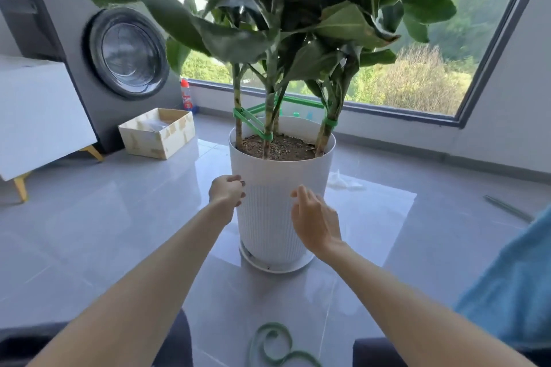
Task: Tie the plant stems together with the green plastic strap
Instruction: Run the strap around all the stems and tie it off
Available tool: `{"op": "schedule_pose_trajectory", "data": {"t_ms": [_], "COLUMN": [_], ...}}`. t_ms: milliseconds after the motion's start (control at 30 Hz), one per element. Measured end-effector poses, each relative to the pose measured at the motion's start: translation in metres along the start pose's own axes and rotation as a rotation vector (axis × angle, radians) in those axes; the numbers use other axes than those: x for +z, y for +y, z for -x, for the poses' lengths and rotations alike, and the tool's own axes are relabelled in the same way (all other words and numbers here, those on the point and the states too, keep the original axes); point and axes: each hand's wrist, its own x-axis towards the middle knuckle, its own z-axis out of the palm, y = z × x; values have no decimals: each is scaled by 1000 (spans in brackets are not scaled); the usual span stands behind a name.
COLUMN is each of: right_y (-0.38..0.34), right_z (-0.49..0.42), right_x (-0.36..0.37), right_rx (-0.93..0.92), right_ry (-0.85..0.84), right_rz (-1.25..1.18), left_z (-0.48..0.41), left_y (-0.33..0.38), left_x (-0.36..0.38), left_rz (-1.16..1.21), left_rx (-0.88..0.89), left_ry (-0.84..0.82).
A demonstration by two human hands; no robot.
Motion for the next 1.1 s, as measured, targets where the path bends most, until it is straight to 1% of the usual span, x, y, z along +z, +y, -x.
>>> {"op": "schedule_pose_trajectory", "data": {"t_ms": [100,167,300,467,633,700,900,1100], "right_y": [11,19,25,28,36,38,39,41], "right_z": [27,47,85,117,147,157,180,174], "right_x": [19,35,68,103,128,134,152,152], "right_rx": [125,161,185,115,60,43,18,-44], "right_ry": [-379,-554,-809,-984,-1121,-1146,-1069,-1014], "right_rz": [82,106,101,138,206,228,267,256], "left_z": [8,14,23,36,44,47,49,48], "left_y": [-34,-60,-112,-170,-211,-220,-238,-229], "left_x": [1,6,19,36,44,43,41,36], "left_rz": [-17,-60,-171,-293,-307,-316,-316,-321], "left_rx": [-40,-81,-125,-181,-275,-302,-357,-361], "left_ry": [1,-16,-69,-166,-238,-247,-225,-240]}}
